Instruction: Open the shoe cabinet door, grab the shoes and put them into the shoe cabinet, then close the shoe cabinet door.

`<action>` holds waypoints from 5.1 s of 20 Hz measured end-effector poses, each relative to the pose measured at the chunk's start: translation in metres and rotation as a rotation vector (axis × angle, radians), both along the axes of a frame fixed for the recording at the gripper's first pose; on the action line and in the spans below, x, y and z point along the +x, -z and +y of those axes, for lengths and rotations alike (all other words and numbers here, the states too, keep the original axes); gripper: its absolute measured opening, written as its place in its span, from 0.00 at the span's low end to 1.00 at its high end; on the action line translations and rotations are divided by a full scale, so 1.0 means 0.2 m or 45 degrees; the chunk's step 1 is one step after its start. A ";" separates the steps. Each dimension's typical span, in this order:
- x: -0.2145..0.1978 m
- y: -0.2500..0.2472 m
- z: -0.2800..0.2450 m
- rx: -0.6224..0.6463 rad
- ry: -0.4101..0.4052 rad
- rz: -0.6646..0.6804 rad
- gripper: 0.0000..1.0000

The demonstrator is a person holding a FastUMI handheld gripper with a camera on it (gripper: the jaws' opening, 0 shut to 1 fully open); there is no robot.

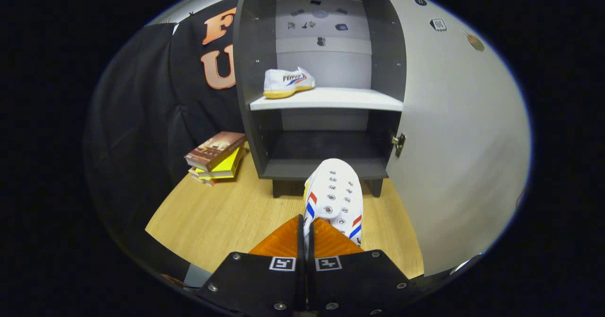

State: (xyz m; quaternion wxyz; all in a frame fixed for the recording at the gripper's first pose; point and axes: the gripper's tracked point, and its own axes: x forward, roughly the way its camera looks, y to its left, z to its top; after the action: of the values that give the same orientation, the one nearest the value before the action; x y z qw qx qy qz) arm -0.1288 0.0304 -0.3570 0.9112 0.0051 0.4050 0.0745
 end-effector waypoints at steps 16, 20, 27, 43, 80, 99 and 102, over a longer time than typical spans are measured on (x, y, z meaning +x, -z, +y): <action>1.29 -0.15 -0.14 -0.191 -0.045 -0.163 0.01; 1.52 -0.02 -0.15 -0.196 -0.008 -0.142 0.01; 1.59 0.08 -0.12 -0.268 0.004 -0.120 0.09; 0.38 -0.71 -0.19 0.006 -0.038 -0.507 0.83; -0.11 -1.14 -1.12 0.177 -0.046 -0.632 0.79; 0.58 -0.92 0.12 0.391 -0.317 -0.646 0.84; 0.71 -0.89 0.18 0.338 -0.287 -0.655 0.84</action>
State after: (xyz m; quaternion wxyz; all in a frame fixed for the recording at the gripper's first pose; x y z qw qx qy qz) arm 0.0131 0.0666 -0.1799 0.9613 0.0600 0.1460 0.2260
